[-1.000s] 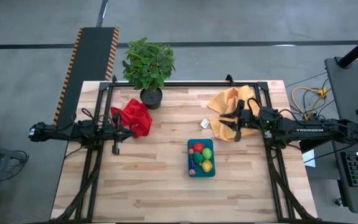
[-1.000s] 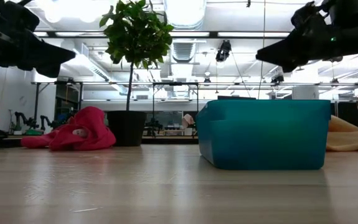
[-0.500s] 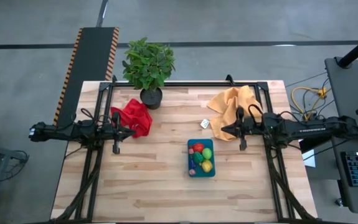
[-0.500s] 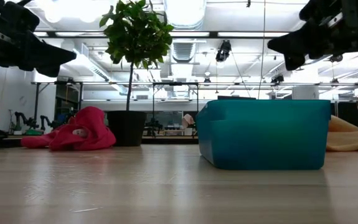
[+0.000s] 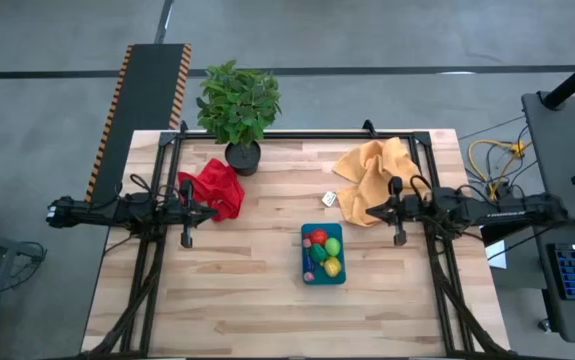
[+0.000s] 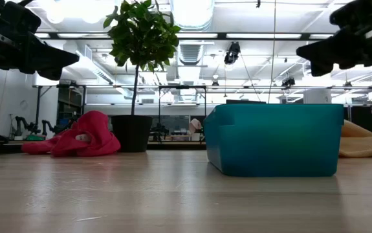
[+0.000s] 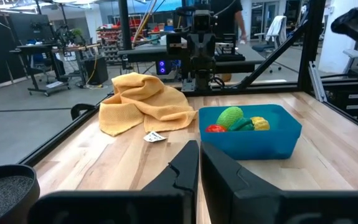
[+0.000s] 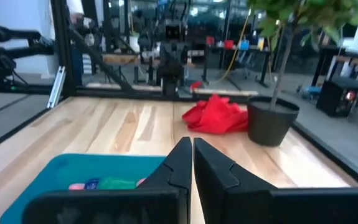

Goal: Pick and placing Produce into tupperware
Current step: Return to Home Position

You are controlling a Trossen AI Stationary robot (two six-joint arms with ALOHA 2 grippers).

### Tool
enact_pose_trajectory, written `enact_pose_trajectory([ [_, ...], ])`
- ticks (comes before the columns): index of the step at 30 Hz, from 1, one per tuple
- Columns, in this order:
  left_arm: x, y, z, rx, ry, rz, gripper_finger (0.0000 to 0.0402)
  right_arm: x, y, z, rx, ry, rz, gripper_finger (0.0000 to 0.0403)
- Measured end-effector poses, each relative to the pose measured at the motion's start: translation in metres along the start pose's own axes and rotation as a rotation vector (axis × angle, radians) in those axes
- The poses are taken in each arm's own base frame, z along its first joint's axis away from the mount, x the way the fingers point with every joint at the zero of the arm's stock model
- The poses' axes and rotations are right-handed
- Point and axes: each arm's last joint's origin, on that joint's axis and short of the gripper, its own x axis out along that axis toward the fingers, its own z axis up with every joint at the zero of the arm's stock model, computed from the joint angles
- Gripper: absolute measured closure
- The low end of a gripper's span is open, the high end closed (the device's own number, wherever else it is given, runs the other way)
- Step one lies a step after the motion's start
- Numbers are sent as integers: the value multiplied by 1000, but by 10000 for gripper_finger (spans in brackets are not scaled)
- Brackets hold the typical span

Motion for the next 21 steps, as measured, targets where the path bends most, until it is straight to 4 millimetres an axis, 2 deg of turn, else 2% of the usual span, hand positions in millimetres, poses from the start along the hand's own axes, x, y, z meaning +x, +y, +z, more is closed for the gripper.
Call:
enact_pose_trajectory([
  [4, 0, 0, 0, 0, 0, 0, 402, -7, 0, -5, -7, -53, -4, 394],
  [14, 0, 0, 0, 5, 1, -1, 402, -20, -1, -17, 29, -28, -39, 394],
  [21, 0, -1, 0, 4, -1, -31, 401, -19, -1, -17, 20, -14, -32, 394],
])
